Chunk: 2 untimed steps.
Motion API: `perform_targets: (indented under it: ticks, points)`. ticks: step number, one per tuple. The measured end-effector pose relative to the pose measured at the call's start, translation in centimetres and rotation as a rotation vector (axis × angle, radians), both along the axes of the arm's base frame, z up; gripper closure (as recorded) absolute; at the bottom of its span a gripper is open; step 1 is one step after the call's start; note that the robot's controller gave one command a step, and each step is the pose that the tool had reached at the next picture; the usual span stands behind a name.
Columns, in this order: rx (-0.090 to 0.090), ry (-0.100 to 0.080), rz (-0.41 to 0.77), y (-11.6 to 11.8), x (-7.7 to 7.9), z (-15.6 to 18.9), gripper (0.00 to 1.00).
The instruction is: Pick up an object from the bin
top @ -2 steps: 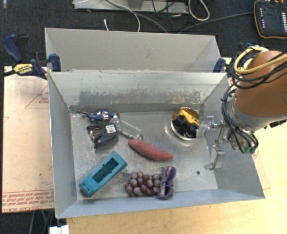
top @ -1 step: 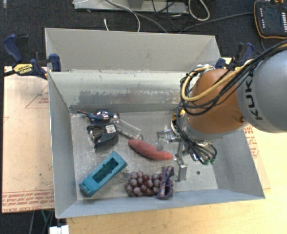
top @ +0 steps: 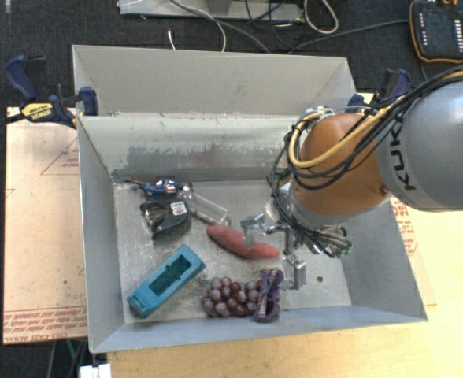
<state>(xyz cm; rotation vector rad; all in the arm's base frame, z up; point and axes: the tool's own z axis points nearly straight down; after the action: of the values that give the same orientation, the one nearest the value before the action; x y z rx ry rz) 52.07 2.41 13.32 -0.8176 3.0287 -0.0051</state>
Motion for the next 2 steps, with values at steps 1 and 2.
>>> perform_targets:
  ticks: [1, 2]
  points:
    - [0.006, 0.007, -0.018, 3.7, -3.7, -1.8, 0.0]
    - [0.002, -0.016, 0.167, 1.3, -3.4, -6.2, 0.0]
